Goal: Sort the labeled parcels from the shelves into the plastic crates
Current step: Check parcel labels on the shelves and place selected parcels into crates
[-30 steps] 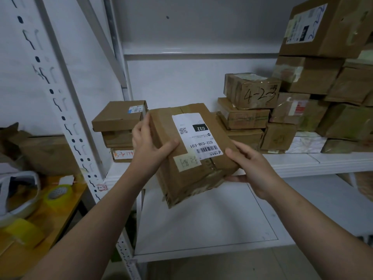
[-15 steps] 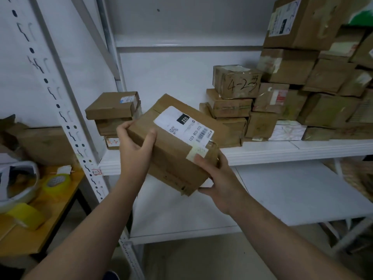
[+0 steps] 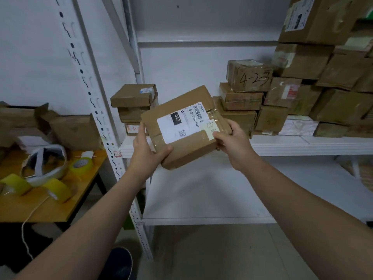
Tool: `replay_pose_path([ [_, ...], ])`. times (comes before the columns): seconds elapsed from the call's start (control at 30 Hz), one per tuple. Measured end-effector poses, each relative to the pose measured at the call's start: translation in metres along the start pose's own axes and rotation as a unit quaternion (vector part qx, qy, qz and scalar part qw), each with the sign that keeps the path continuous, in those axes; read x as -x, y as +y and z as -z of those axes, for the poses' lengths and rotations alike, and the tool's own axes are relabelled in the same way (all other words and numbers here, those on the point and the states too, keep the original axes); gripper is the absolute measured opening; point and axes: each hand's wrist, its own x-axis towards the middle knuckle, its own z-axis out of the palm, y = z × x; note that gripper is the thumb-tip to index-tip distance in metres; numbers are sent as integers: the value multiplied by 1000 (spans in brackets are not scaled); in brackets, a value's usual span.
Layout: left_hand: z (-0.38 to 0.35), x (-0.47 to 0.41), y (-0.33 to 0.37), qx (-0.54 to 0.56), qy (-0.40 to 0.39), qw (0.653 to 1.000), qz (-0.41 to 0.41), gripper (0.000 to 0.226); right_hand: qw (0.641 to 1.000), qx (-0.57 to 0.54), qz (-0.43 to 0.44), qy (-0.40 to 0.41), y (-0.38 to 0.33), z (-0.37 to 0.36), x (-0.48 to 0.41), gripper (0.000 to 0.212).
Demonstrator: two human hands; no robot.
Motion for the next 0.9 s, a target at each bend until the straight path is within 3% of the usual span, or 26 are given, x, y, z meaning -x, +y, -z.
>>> replay_pose_path([
  [0.13, 6, -16, 15, -138, -38, 990, 5, 126, 1000, 8, 12, 11, 4, 7, -8, 47],
  [0.27, 17, -41, 23, -334, -29, 939, -72, 115, 991, -79, -29, 104, 9, -4, -9, 57],
  [0.4, 20, -57, 20, -266, -50, 949, -159, 102, 973, -138, -141, 118, 15, -23, -1, 32],
  [0.53, 15, -63, 24, -304, -6, 940, -153, 106, 972, -147, -127, 131, 23, -33, 3, 34],
  [0.6, 12, -66, 24, -327, -32, 937, -117, 103, 980, -142, -101, 92, 29, -36, 6, 35],
  [0.67, 9, -66, 21, -295, -50, 948, -105, 92, 994, -96, -55, 20, 39, -39, 13, 59],
  [0.73, 6, -61, 17, -177, -68, 979, -78, 71, 996, -86, -22, -16, 48, -43, 19, 78],
  [0.83, -3, -41, 9, 21, -82, 996, -23, 60, 994, -104, 13, -4, 54, -44, 23, 82],
  [0.9, -8, -30, 5, 56, -69, 995, -39, 63, 996, -82, 38, 5, 52, -43, 27, 80],
])
